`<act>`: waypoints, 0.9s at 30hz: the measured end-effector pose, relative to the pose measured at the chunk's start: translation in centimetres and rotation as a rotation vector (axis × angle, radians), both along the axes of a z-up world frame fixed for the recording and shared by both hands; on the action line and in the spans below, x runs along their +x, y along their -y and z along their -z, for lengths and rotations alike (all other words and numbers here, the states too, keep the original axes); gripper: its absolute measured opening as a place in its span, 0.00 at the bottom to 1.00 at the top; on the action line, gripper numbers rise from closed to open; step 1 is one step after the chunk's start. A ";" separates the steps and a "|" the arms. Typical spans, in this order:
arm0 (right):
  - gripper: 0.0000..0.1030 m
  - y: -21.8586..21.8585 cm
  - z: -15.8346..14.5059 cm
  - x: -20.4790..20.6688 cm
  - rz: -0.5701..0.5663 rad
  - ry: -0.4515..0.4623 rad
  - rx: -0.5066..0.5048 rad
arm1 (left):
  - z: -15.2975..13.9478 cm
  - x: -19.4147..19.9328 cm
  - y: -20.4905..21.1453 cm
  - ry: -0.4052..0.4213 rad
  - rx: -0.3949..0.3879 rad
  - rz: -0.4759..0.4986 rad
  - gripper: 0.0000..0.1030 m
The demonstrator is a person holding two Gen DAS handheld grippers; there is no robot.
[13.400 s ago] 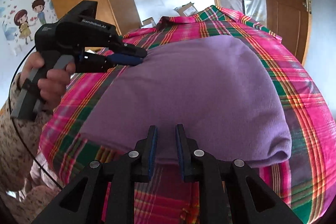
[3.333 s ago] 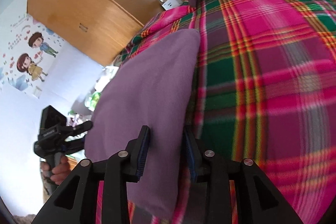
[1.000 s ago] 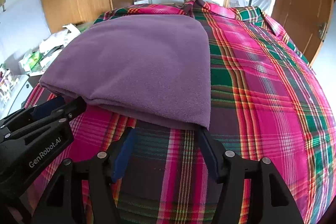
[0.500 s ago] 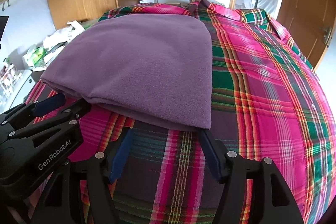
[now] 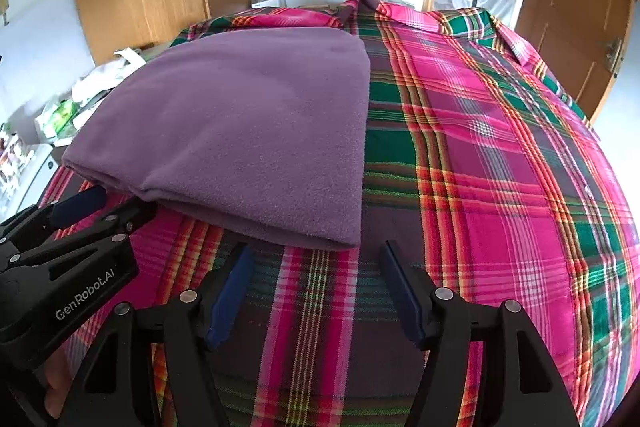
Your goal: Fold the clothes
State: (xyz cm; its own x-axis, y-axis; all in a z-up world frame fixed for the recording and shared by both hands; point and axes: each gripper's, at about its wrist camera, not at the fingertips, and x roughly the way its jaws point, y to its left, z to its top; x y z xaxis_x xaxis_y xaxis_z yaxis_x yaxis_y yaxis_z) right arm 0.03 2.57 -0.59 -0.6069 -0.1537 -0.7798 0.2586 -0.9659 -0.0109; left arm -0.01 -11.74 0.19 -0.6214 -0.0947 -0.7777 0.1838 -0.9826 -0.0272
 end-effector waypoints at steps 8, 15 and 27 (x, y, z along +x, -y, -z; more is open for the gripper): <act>0.67 -0.1 0.1 0.0 -0.005 -0.001 0.003 | 0.0 0.0 -0.1 0.001 -0.005 -0.004 0.55; 0.67 -0.2 0.1 0.0 -0.006 -0.001 0.003 | 0.1 -0.1 -0.1 0.002 -0.007 -0.002 0.55; 0.67 -0.1 0.0 0.0 -0.007 -0.002 0.004 | 0.1 -0.1 0.0 0.002 -0.007 -0.001 0.55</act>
